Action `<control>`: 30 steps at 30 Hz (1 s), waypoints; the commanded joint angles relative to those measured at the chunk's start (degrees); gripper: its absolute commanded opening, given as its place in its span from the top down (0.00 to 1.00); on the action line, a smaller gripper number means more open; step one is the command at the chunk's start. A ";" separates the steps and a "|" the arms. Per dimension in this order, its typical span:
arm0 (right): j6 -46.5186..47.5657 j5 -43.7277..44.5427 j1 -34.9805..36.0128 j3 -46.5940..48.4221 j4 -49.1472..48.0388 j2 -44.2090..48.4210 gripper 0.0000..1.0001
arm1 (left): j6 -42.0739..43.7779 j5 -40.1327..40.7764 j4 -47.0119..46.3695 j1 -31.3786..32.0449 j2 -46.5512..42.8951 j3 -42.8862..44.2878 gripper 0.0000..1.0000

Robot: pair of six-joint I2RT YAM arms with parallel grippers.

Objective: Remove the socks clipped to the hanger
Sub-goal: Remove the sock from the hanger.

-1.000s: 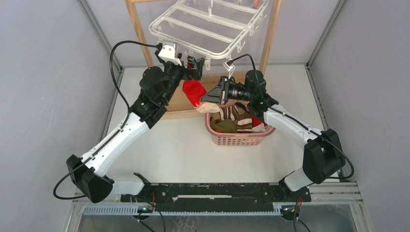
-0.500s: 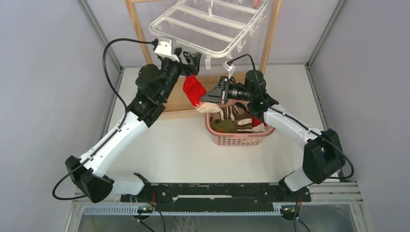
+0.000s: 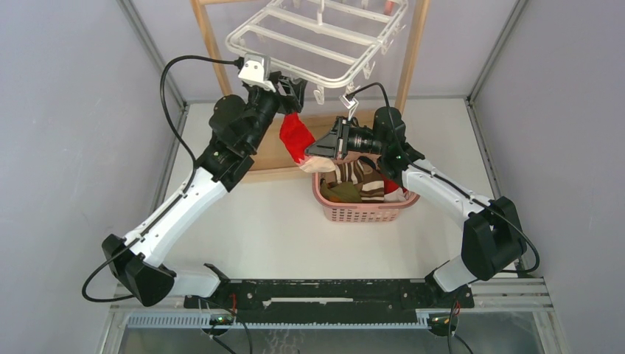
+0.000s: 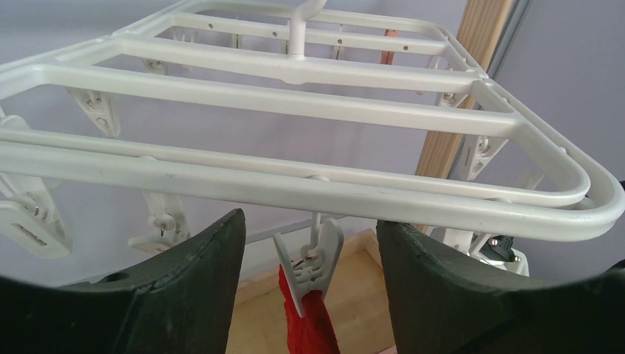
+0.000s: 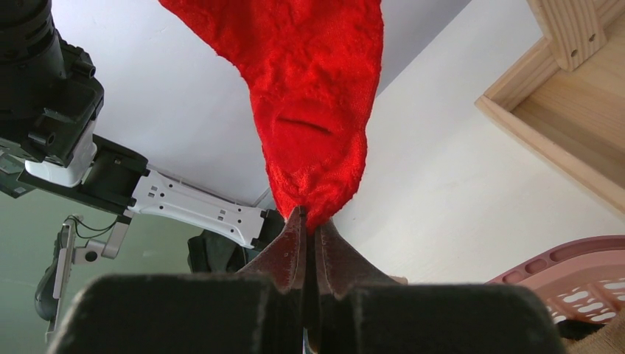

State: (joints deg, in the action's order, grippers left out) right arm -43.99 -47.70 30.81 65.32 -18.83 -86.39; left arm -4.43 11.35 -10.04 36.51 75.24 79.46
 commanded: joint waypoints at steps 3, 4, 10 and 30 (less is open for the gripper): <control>1.01 -0.68 0.21 2.34 -0.87 0.58 1.00 | 1.09 -1.20 -1.31 0.12 0.04 3.39 0.33; 1.07 -0.72 0.17 2.32 -0.79 0.53 1.00 | 1.09 -1.29 -1.25 0.06 0.00 3.34 0.35; 0.86 -0.72 0.22 1.96 -1.29 0.48 1.00 | 1.22 -1.25 -0.71 0.11 0.06 3.41 0.42; 0.77 -0.70 0.22 1.72 -1.50 0.43 1.00 | 1.26 -1.76 1.29 0.01 0.87 5.03 0.78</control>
State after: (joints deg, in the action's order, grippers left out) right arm -43.94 -48.12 30.81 65.32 -18.79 -86.39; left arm -3.95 10.31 -7.99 36.51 76.29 80.47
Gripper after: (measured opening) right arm 0.058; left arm 0.310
